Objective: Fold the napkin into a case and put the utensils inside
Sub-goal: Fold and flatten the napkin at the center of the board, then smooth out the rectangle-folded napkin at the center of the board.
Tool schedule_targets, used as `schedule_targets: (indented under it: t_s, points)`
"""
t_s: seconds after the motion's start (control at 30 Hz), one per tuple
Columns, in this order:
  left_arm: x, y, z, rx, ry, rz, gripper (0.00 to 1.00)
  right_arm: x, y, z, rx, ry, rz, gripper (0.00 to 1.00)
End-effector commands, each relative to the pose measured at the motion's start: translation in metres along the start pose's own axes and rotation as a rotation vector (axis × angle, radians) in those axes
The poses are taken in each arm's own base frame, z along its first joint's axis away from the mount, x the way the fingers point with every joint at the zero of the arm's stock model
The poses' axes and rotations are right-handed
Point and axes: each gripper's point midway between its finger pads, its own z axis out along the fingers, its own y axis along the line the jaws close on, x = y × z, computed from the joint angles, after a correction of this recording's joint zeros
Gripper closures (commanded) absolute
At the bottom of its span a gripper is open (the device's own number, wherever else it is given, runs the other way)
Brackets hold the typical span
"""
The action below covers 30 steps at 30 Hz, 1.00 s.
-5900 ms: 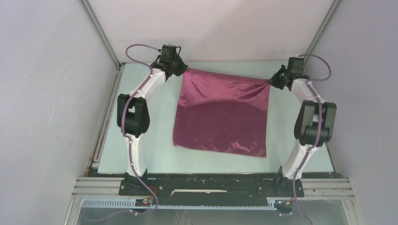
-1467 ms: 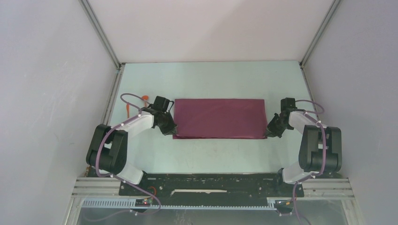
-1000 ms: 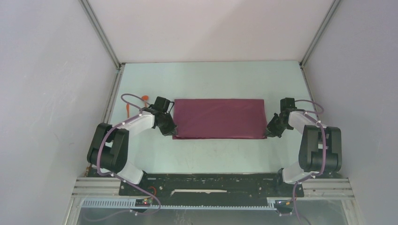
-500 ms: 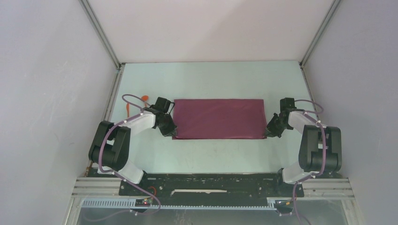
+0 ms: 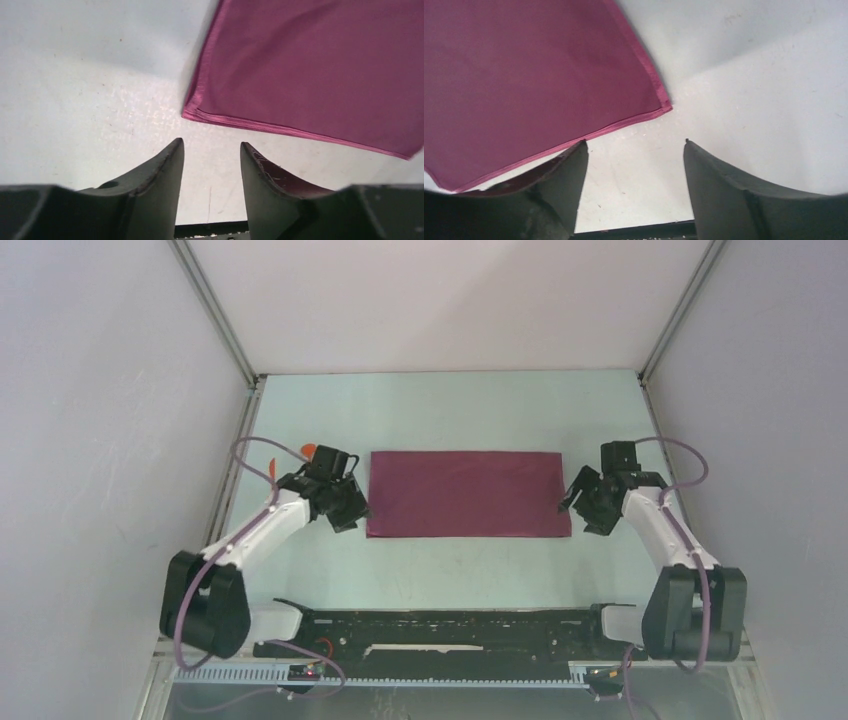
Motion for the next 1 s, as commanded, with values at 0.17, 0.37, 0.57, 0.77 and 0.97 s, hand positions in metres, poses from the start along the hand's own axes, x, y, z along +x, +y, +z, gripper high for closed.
schedule_targets:
  t_s: [0.17,0.37,0.57,0.77,0.97]
  points:
    - [0.007,-0.072,-0.007,0.353,0.093,0.069,0.49,-0.01,0.061,-0.012,-0.293,0.015,-0.115,0.08]
    - [0.002,-0.061,0.04,0.303,0.075,0.039,0.46,-0.005,0.056,0.025,-0.373,0.082,-0.065,0.02]
    - [0.007,-0.038,0.058,0.247,0.048,0.015,0.45,0.0,0.044,0.038,-0.355,0.111,-0.012,0.02]
    - [-0.049,-0.085,0.004,0.378,-0.137,0.065,0.27,-0.042,0.087,-0.004,-0.472,-0.082,-0.079,0.0]
    - [-0.116,-0.166,-0.007,0.668,-0.188,-0.072,0.26,-0.101,0.152,0.005,-0.724,-0.105,-0.029,0.0]
